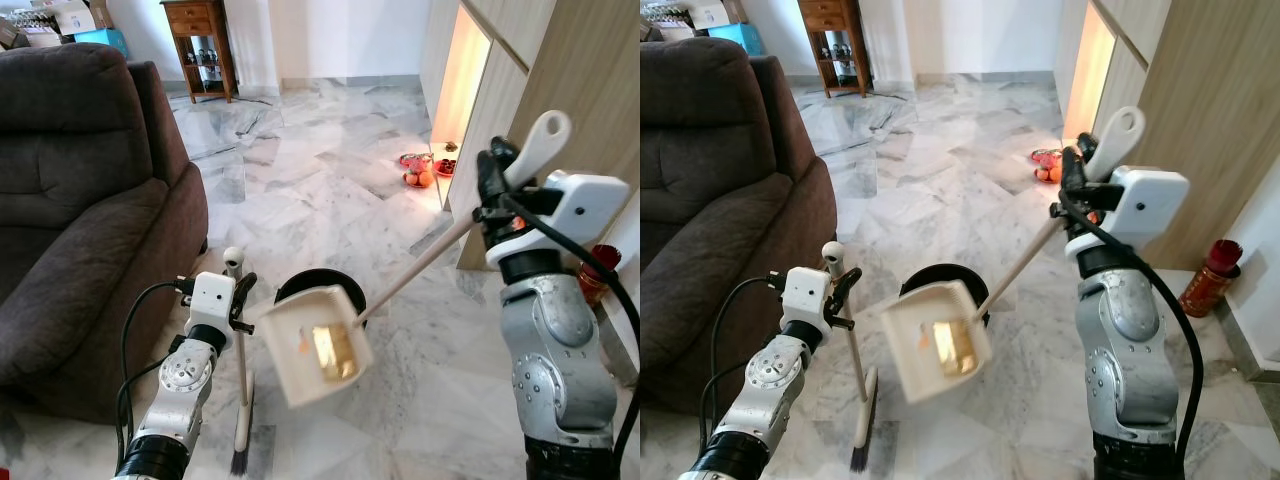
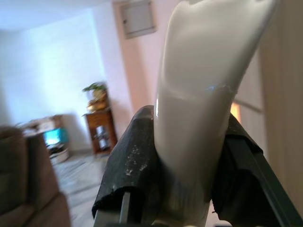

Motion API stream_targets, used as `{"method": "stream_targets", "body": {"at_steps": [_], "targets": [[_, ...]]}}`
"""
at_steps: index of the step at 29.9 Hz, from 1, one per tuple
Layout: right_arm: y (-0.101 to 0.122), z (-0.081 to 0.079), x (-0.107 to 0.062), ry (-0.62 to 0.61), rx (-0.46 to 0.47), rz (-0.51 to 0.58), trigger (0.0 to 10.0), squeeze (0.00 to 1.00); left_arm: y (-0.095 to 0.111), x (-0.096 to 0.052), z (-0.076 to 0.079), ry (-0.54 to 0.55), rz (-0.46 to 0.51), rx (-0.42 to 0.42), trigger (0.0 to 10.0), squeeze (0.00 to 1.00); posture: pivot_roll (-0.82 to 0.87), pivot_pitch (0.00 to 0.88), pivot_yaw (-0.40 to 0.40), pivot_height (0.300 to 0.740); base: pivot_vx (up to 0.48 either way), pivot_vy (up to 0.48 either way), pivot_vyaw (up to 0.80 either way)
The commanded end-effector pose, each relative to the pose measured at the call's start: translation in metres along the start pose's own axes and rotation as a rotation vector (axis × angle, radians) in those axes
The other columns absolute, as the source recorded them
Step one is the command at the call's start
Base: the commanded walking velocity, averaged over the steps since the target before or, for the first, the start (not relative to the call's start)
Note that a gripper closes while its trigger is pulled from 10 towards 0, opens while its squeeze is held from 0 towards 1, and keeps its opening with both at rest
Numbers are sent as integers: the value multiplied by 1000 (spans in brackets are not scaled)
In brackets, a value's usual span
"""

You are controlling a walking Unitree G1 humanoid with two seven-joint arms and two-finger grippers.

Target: Sweep floor

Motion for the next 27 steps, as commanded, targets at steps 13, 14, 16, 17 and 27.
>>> {"method": "stream_targets", "body": {"at_steps": [13,14,16,17,27], "targets": [[7,-17,8,8,44,60,10000,0,12,1,-8,26,60,41,10000,0,17,0,78,740,183,0,0],[6,-17,8,11,43,57,10000,0,11,1,-8,26,58,41,10000,0,17,0,78,740,289,0,0],[5,-18,7,12,44,54,10000,0,10,1,-8,25,55,40,10000,0,18,0,78,740,292,0,0],[5,-18,7,13,46,52,10000,0,10,1,-8,25,55,40,10000,0,18,0,79,740,296,0,0],[4,-22,7,34,43,52,10000,0,11,2,-6,20,57,39,10000,0,15,0,80,740,308,0,0]]}}
Point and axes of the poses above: a point about 5 cm out from each wrist's last joint towards the gripper, its own x axis pointing out of the wrist towards the gripper, its own y axis along the axis of the wrist's last joint, z = x × y, the point moved 2 cm from there along x, pointing out of the wrist towards the gripper, and after that the axes turned 14 degrees about -x, right-handed, at the moved point
